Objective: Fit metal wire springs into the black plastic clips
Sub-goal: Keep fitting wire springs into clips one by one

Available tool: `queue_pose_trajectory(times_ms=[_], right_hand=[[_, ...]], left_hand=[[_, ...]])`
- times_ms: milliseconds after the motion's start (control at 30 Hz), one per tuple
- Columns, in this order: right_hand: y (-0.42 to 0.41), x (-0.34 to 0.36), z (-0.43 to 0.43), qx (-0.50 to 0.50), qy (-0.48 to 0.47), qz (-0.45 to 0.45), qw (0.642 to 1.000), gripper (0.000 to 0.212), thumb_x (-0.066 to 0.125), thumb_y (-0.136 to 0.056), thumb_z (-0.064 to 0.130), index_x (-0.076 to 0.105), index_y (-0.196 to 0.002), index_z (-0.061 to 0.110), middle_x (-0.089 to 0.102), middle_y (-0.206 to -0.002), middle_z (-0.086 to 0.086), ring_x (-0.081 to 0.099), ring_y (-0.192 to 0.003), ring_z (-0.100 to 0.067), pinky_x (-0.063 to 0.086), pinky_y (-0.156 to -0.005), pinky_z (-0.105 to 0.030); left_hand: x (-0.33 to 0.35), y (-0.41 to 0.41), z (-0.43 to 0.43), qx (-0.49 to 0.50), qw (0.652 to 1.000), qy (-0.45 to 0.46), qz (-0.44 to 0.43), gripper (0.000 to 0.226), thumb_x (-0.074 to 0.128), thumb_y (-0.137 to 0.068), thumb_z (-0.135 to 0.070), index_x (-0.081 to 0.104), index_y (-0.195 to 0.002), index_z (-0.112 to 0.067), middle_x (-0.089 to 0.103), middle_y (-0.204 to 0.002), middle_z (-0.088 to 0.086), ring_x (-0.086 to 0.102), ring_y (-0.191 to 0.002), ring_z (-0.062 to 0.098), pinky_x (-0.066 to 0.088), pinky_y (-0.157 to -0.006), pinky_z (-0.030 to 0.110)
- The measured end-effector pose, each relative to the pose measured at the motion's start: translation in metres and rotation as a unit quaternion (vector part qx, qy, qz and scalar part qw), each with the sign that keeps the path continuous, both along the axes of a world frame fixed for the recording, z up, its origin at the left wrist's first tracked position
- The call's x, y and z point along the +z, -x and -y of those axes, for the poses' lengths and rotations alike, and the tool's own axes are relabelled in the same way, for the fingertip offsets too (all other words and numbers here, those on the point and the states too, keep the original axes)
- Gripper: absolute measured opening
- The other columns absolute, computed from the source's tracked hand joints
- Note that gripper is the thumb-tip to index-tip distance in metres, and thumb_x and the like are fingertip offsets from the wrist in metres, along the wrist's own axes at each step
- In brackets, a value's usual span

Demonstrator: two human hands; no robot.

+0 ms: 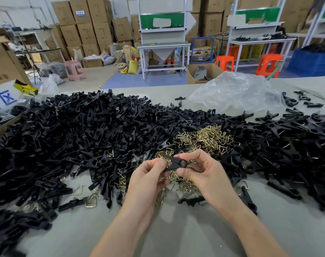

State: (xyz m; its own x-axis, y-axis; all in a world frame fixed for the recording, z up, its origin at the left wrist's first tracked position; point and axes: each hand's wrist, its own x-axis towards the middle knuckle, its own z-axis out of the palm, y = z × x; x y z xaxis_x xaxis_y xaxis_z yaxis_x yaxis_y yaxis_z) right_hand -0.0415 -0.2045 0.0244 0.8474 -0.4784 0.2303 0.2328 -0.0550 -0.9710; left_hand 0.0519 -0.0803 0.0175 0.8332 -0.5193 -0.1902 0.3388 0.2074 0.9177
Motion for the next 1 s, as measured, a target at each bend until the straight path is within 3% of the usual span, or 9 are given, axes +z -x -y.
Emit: queue_pose_trajectory(times_ms=[233, 400, 500, 600, 767, 933, 1000], right_hand=[[-0.003, -0.003, 0.000, 0.006, 0.011, -0.003, 1.000, 0.046, 0.077, -0.081, -0.005, 0.070, -0.084, 0.040, 0.076, -0.110, 0.012, 0.073, -0.103, -0.012, 0.054, -0.087, -0.017], [-0.003, -0.005, -0.002, 0.021, 0.006, -0.005, 1.000, 0.047, 0.076, -0.081, -0.008, 0.071, -0.083, 0.039, 0.076, -0.112, 0.010, 0.073, -0.104, -0.012, 0.055, -0.089, -0.019], [-0.001, -0.003, 0.000, 0.010, 0.009, -0.006, 1.000, 0.044, 0.076, -0.082, -0.006, 0.071, -0.086, 0.037, 0.077, -0.108, 0.009, 0.074, -0.101, -0.012, 0.054, -0.087, -0.018], [0.000, -0.003, 0.004, -0.002, -0.002, -0.002, 1.000, 0.033, 0.075, -0.084, -0.006, 0.071, -0.094, 0.025, 0.078, -0.104, 0.005, 0.074, -0.099, -0.012, 0.053, -0.087, -0.018], [0.000, -0.006, 0.007, -0.014, -0.008, -0.004, 1.000, 0.027, 0.074, -0.084, -0.007, 0.069, -0.101, 0.015, 0.079, -0.101, 0.005, 0.074, -0.097, -0.010, 0.053, -0.084, -0.015], [-0.001, -0.007, 0.008, -0.011, -0.020, -0.011, 1.000, 0.027, 0.075, -0.084, -0.002, 0.071, -0.103, 0.017, 0.080, -0.099, 0.000, 0.074, -0.097, -0.012, 0.053, -0.084, -0.017], [-0.001, -0.005, 0.008, -0.001, -0.054, -0.007, 0.999, 0.027, 0.078, -0.081, 0.006, 0.072, -0.104, 0.017, 0.079, -0.098, -0.006, 0.075, -0.094, -0.016, 0.054, -0.082, -0.018]], left_hand=[[0.002, 0.003, 0.001, 0.021, 1.000, -0.011, 0.001, 0.004, 0.066, -0.092, -0.013, 0.066, -0.090, -0.010, 0.065, -0.068, 0.005, 0.058, -0.056, 0.013, 0.051, -0.057, 0.025], [0.002, 0.006, -0.001, 0.025, 0.999, -0.037, 0.014, 0.007, 0.065, -0.092, -0.018, 0.068, -0.086, -0.016, 0.065, -0.070, 0.006, 0.057, -0.058, 0.017, 0.041, -0.047, 0.024], [0.006, 0.004, -0.002, 0.001, 1.000, -0.025, 0.001, 0.008, 0.067, -0.093, -0.019, 0.068, -0.086, -0.016, 0.067, -0.073, 0.008, 0.059, -0.059, 0.017, 0.043, -0.048, 0.027], [0.010, 0.004, -0.001, -0.027, 0.999, 0.024, -0.017, 0.007, 0.067, -0.092, -0.018, 0.066, -0.090, -0.011, 0.073, -0.082, 0.008, 0.063, -0.063, 0.015, 0.053, -0.055, 0.026], [0.013, 0.003, -0.004, -0.093, 0.991, 0.086, -0.043, 0.033, 0.071, -0.078, -0.020, 0.063, -0.104, -0.001, 0.073, -0.096, 0.013, 0.068, -0.072, 0.019, 0.059, -0.067, 0.030], [0.015, 0.002, -0.007, -0.159, 0.967, 0.142, -0.141, 0.016, 0.069, -0.079, -0.017, 0.078, -0.085, -0.005, 0.069, -0.094, 0.016, 0.068, -0.074, 0.021, 0.060, -0.069, 0.032], [0.016, 0.002, -0.010, -0.194, 0.957, 0.152, -0.155, 0.019, 0.068, -0.089, -0.019, 0.078, -0.096, -0.005, 0.068, -0.094, 0.016, 0.067, -0.075, 0.021, 0.060, -0.071, 0.033]])
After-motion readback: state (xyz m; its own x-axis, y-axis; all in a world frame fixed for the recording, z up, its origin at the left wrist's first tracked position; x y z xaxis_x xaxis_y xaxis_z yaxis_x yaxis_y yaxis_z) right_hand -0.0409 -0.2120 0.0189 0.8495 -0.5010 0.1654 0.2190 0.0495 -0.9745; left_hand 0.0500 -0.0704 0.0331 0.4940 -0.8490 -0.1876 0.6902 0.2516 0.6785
